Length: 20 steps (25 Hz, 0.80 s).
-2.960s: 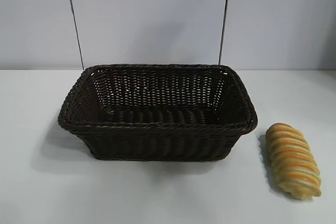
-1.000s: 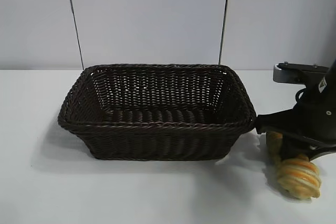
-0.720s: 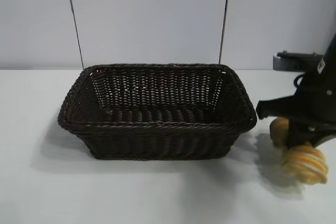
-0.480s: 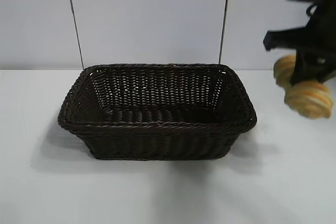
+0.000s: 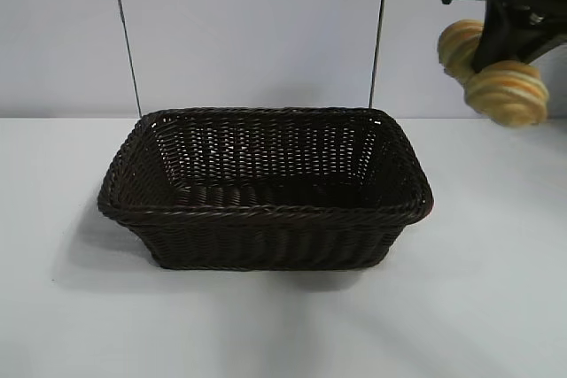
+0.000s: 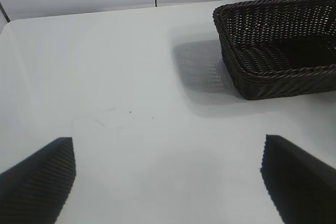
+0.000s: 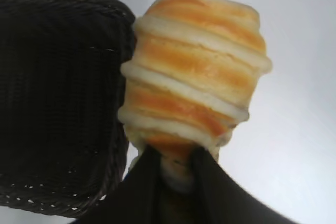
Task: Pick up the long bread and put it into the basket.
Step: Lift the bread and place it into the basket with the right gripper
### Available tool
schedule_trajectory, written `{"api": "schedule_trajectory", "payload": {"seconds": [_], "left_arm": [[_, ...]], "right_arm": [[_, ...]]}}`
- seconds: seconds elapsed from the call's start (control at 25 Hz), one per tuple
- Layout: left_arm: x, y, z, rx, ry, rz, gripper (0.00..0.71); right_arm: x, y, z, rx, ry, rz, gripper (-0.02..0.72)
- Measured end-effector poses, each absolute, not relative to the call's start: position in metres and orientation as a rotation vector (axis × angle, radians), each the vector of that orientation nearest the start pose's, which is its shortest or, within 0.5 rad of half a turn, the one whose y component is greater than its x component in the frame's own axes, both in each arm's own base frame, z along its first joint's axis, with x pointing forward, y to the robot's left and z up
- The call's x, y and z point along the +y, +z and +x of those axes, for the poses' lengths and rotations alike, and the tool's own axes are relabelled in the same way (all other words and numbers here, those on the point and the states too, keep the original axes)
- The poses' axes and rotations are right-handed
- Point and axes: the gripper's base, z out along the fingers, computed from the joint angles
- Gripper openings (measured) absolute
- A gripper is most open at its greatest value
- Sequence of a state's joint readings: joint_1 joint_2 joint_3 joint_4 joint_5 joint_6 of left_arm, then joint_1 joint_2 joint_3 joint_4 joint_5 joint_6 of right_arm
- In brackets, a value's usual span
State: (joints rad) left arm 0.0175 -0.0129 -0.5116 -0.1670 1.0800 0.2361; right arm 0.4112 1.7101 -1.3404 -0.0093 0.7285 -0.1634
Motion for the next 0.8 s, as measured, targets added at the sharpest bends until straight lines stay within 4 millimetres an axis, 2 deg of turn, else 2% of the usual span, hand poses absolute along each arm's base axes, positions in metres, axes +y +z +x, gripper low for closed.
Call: {"api": "schedule_trajectory", "payload": {"seconds": [0.16, 0.36, 0.52, 0.8], "left_arm": [[-0.014, 0.279, -0.01, 2.02, -0.04, 0.234, 0.694], [-0.013, 0.279, -0.01, 2.022, -0.042, 0.228, 0.694], [-0.011, 0.273, -0.009, 2.071, -0.049, 0.155, 0.694], [-0.007, 0.268, -0.008, 2.105, -0.039, 0.07, 0.694]], "right_arm": [[0.168, 0.261, 0.355, 2.375, 0.042, -0.948, 0.117], [0.178, 0.241, 0.368, 2.222, -0.011, -1.181, 0.117], [0.182, 0.229, 0.375, 2.143, -0.045, -1.291, 0.116], [0.189, 0.206, 0.381, 2.121, -0.002, -1.368, 0.098]]}}
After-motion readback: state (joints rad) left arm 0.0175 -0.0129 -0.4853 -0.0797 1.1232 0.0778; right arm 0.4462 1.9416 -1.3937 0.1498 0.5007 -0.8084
